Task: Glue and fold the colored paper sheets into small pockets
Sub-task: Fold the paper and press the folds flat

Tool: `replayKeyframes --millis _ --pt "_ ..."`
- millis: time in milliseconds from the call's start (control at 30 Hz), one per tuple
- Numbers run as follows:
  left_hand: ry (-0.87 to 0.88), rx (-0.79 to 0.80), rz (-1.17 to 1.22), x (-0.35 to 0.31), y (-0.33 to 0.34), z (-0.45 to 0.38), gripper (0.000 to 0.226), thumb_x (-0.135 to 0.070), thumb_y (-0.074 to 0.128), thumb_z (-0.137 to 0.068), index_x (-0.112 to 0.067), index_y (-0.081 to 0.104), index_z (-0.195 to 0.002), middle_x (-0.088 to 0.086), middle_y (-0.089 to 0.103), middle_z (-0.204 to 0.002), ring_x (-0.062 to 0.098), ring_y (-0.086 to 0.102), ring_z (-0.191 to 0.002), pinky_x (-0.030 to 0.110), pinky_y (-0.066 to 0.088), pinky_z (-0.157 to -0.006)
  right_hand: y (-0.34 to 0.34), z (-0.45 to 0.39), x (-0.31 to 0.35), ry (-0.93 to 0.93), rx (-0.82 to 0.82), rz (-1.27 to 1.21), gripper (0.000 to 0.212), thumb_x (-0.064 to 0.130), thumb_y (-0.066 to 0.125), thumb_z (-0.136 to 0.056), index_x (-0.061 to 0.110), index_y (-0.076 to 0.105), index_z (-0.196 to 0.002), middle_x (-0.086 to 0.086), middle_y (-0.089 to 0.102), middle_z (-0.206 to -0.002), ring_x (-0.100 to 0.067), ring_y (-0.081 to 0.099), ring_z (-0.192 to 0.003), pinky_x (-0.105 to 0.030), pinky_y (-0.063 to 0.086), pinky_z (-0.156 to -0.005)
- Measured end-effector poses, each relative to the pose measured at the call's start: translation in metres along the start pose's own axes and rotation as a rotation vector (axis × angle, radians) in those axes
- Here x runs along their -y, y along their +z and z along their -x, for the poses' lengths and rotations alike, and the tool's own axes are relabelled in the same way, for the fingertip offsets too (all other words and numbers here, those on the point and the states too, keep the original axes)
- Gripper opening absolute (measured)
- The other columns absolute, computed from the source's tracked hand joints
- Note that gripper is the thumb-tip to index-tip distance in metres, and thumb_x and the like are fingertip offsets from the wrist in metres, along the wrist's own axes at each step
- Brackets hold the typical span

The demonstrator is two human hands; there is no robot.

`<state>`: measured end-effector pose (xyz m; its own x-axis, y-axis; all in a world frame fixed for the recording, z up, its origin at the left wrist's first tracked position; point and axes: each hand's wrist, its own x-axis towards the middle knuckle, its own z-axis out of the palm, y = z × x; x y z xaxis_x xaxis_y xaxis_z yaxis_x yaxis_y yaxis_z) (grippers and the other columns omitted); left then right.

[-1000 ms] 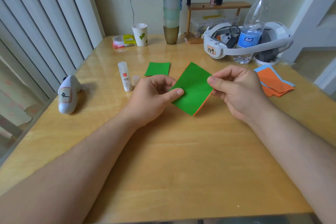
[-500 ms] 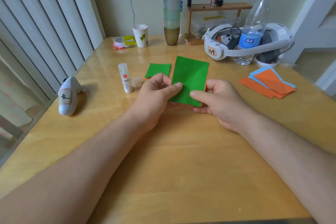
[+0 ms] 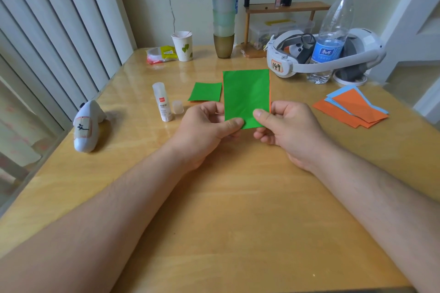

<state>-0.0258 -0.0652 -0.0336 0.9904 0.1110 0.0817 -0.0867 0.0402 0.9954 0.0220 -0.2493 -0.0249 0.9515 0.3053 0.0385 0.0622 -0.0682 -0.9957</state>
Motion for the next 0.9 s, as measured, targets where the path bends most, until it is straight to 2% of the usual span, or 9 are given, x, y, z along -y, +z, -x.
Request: replayKeyframes --millis 200,300,367,467,533,600,767,833,900 --pt "-0.013 -0.049 0.01 -0.002 0.001 -0.002 0.014 0.006 0.068 -0.093 -0.008 0.067 -0.092 0.011 0.073 -0.085 0.022 0.066 -0.069 0.034 0.059 -0.071 0.003 0.002 -0.003 -0.036 -0.022 0.045 0.008 0.015 0.067 -0.102 0.011 0.074 -0.098 -0.007 0.07 -0.081 -0.013 0.065 -0.062 -0.029 0.052 -0.06" --pt "0.107 -0.118 -0.063 -0.003 -0.006 -0.005 0.006 -0.002 0.069 -0.093 -0.007 0.071 -0.095 -0.001 0.064 -0.073 0.023 0.047 -0.066 0.036 0.044 -0.061 0.005 0.003 0.002 -0.179 -0.028 0.192 0.018 0.015 0.074 -0.097 0.031 0.08 -0.092 -0.007 0.041 -0.067 -0.017 0.038 -0.061 -0.026 0.036 -0.057" --pt "0.179 -0.184 -0.057 -0.007 -0.012 -0.005 0.008 -0.01 0.073 -0.091 -0.018 0.075 -0.091 -0.002 0.062 -0.072 0.022 0.046 -0.068 0.035 0.04 -0.063 0.007 0.0 0.009 -0.175 -0.03 0.208 0.024 0.01 0.073 -0.096 0.032 0.08 -0.103 -0.006 0.031 -0.064 -0.018 0.029 -0.061 -0.024 0.03 -0.056" --pt "0.255 -0.241 -0.017 -0.014 -0.018 -0.005 0.019 -0.001 0.066 -0.097 -0.018 0.073 -0.092 -0.009 0.073 -0.083 0.011 0.063 -0.075 0.027 0.05 -0.07 0.012 -0.005 0.022 0.156 0.006 -0.095 0.029 0.015 0.059 -0.104 0.025 0.065 -0.131 0.001 0.053 -0.062 -0.015 0.048 -0.056 -0.028 0.039 -0.056" --pt "0.257 -0.281 -0.038 -0.016 -0.019 -0.005 0.021 0.002 0.062 -0.099 -0.015 0.075 -0.098 -0.008 0.078 -0.092 0.008 0.071 -0.081 0.026 0.056 -0.078 0.017 -0.002 0.032 0.404 0.178 -0.286 0.025 0.035 0.052 -0.106 0.022 0.064 -0.124 -0.001 0.068 -0.078 -0.019 0.061 -0.064 -0.027 0.045 -0.055" --pt "0.222 -0.296 -0.02 -0.014 -0.02 -0.007 0.026 0.003 0.058 -0.101 -0.015 0.076 -0.105 -0.001 0.08 -0.103 0.013 0.076 -0.092 0.033 0.059 -0.09 0.021 0.0 0.033 0.478 0.3 -0.315 0.034 0.049 0.06 -0.096 0.022 0.066 -0.115 -0.006 0.071 -0.092 -0.023 0.065 -0.069 -0.026 0.049 -0.052" --pt "0.116 -0.244 0.234 -0.021 -0.02 -0.01 0.049 0.01 0.04 -0.102 -0.022 0.071 -0.123 0.008 0.074 -0.121 0.025 0.072 -0.092 0.04 0.061 -0.092 0.028 -0.01 0.026 0.34 0.12 -0.268 0.005 0.016 0.07 -0.096 0.018 0.065 -0.095 -0.001 0.069 -0.073 -0.014 0.061 -0.058 -0.019 0.042 -0.048" --pt "0.086 -0.182 0.315 -0.021 -0.019 -0.008 0.044 0.004 0.048 -0.104 -0.03 0.067 -0.124 -0.001 0.075 -0.105 0.02 0.068 -0.081 0.035 0.059 -0.081 0.032 -0.02 0.025 0.291 0.057 -0.307 0.009 0.01 0.07 -0.096 0.016 0.065 -0.093 -0.001 0.066 -0.072 -0.013 0.06 -0.059 -0.019 0.044 -0.05" --pt "0.116 -0.182 0.14 -0.014 -0.019 -0.009 0.035 0.003 0.064 -0.097 -0.027 0.071 -0.114 -0.005 0.07 -0.093 0.016 0.063 -0.076 0.038 0.053 -0.077 0.038 -0.03 0.026 0.245 0.044 -0.292 0.01 0.008 0.072 -0.095 0.014 0.066 -0.092 0.0 0.064 -0.07 -0.012 0.059 -0.06 -0.019 0.046 -0.052"
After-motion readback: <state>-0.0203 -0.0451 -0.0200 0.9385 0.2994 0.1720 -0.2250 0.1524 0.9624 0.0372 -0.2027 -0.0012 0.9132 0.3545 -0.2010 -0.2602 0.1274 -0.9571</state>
